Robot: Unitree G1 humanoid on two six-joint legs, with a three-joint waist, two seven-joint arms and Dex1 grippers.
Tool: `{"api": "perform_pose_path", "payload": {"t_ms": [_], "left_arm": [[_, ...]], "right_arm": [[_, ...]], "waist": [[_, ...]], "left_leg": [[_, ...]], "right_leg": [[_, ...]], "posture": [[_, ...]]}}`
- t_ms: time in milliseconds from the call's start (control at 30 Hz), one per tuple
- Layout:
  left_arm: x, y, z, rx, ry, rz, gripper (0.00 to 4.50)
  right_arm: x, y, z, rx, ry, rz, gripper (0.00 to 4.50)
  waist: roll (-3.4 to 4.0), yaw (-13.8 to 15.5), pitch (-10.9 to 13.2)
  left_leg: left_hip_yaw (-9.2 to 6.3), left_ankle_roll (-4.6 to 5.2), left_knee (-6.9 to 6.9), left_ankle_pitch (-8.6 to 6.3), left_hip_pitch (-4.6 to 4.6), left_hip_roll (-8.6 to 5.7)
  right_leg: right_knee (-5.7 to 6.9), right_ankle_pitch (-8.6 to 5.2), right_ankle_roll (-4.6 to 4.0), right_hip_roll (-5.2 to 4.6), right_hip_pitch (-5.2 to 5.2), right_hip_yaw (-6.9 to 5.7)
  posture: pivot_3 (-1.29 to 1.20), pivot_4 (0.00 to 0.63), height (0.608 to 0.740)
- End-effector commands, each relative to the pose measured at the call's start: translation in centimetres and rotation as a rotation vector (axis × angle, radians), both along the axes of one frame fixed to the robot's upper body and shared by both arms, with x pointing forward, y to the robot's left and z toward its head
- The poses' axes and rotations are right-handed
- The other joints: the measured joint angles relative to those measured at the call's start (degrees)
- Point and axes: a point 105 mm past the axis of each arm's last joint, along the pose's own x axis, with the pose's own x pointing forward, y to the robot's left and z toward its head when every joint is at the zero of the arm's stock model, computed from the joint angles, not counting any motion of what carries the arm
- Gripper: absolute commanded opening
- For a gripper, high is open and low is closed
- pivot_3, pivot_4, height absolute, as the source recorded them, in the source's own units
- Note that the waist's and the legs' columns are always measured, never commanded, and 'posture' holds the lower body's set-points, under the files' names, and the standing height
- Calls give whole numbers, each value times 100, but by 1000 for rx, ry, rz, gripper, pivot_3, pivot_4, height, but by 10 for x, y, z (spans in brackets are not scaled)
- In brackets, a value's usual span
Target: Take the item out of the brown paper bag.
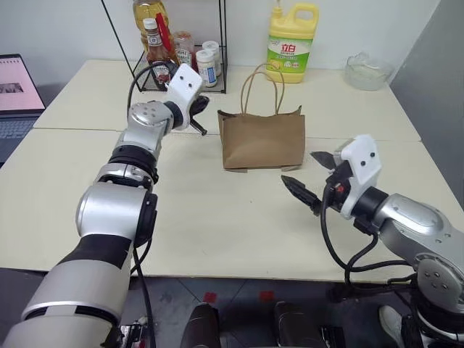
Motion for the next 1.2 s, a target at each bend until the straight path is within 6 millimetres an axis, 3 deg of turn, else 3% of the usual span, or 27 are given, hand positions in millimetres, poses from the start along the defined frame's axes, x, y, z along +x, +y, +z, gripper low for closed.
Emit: {"api": "perform_pose_path", "payload": {"t_ms": [33, 333, 1000, 1100, 1200], "left_arm": [[-1, -10, 11, 20, -21, -41, 12], [-18, -26, 2, 93, 82, -280, 12], [-102, -3, -62, 488, 304, -895, 12], [-113, -6, -65, 482, 299, -928, 12], [-125, -9, -52, 461, 249, -952, 12]], "right_arm": [[-10, -3, 7, -11, -46, 9, 4500], [-23, -11, 4, -43, -15, 49, 4500], [-41, -14, -10, -122, 121, 192, 4500], [-43, -15, -12, -132, 133, 198, 4500], [-46, -16, -14, -156, 136, 200, 4500]], "waist": [[0, -2, 0], [0, 1, 0], [1, -7, 0], [1, -8, 0], [0, 2, 0]], "left_leg": [[0, 0, 0, 0, 0, 0], [0, -1, 0, 1, 0, -1], [-6, 7, 5, 5, 3, 2], [-8, 8, 5, 6, 3, 5], [-9, 10, 7, 7, 3, 5]], "right_leg": [[0, 0, 0, 0, 0, 0], [1, 0, 0, 0, 3, -2], [5, 0, 0, -1, 13, -6], [8, 0, 0, 0, 13, -6], [9, 0, 0, 0, 14, -8]], "posture": [[0, 150, 740], [0, 150, 740], [0, 150, 740], [0, 150, 740], [0, 150, 740]]}}
